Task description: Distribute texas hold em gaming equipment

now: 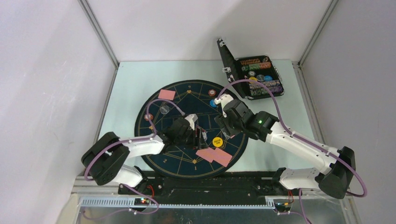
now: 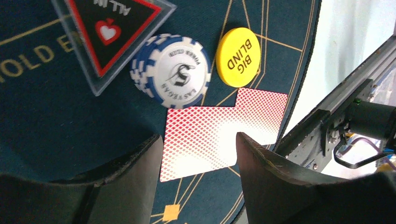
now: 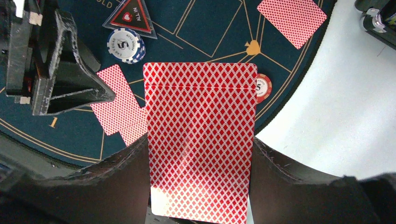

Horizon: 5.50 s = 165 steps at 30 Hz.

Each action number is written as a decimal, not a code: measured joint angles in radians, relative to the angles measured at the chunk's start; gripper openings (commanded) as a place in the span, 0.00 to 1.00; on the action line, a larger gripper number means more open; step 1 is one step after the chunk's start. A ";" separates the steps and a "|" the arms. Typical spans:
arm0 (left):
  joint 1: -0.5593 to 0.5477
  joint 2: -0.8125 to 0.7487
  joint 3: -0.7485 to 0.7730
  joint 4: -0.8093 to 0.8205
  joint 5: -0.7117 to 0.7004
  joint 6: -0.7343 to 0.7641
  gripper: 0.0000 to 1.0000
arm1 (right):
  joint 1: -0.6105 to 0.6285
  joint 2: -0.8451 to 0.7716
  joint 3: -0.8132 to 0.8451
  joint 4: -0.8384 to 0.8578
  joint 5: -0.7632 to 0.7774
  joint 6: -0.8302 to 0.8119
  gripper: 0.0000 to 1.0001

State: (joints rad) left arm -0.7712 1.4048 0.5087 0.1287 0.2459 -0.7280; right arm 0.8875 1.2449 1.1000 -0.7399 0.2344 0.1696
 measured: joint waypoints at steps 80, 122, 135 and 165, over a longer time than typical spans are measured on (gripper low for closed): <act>0.053 -0.160 0.160 -0.043 0.278 -0.012 0.97 | 0.093 0.000 -0.052 0.075 -0.289 -0.100 0.00; 0.121 -0.398 0.143 -0.177 0.262 0.005 0.00 | 0.097 -0.002 -0.052 0.087 -0.279 -0.099 0.00; 0.252 -0.585 0.142 -0.301 0.198 0.030 0.00 | 0.077 -0.003 -0.052 0.080 -0.249 -0.090 0.00; 0.836 0.618 0.955 -0.409 0.183 0.210 0.06 | 0.033 -0.064 -0.052 0.084 -0.173 -0.072 0.00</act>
State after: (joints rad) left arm 0.0650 2.0224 1.4635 -0.2798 0.4294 -0.5179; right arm 0.9203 1.1809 1.0477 -0.6563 0.0616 0.0975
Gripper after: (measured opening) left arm 0.004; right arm 0.655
